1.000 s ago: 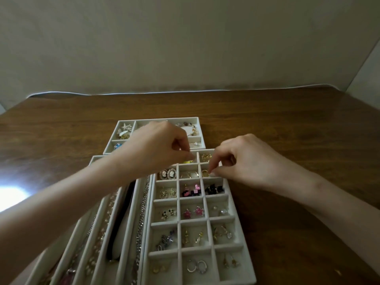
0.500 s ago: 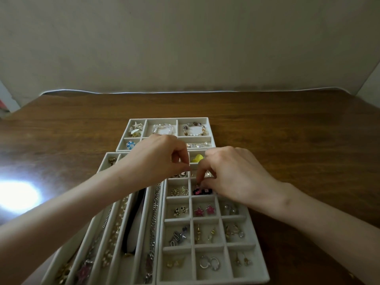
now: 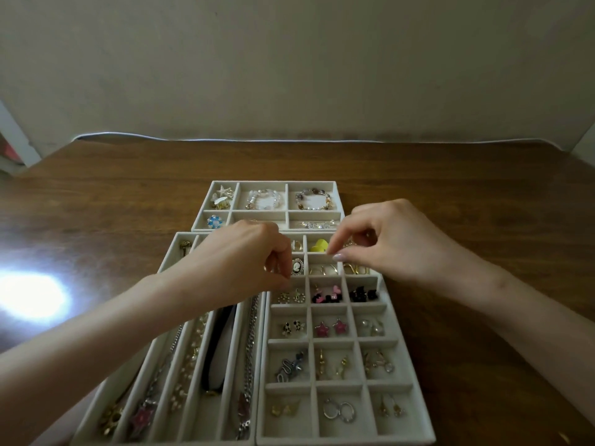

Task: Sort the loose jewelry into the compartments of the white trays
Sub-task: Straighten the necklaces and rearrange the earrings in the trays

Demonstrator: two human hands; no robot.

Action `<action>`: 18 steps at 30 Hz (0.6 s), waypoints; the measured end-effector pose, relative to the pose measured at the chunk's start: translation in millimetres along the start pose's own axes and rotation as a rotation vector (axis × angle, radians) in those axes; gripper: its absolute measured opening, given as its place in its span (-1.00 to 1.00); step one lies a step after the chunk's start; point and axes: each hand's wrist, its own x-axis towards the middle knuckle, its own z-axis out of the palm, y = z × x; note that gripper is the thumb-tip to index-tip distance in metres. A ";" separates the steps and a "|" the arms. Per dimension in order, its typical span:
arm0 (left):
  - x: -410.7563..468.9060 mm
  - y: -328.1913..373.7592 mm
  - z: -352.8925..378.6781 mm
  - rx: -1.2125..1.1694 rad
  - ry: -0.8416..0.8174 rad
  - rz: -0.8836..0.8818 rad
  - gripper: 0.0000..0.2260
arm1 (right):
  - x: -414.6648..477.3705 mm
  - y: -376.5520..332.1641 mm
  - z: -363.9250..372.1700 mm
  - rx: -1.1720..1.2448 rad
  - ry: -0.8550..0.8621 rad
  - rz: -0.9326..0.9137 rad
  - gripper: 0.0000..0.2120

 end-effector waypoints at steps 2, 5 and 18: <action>1.3 4.5 3.1 -0.012 0.020 0.034 -0.92 | -1.3 3.4 -6.5 -0.011 -0.019 0.028 -0.92; 5.4 9.2 4.6 -0.036 0.073 0.063 -0.92 | -5.5 2.0 -7.8 -0.083 -0.109 0.056 -0.92; 6.3 15.4 5.5 -0.160 0.003 0.128 -0.93 | -18.6 -0.1 -15.4 -0.029 -0.210 0.078 -0.86</action>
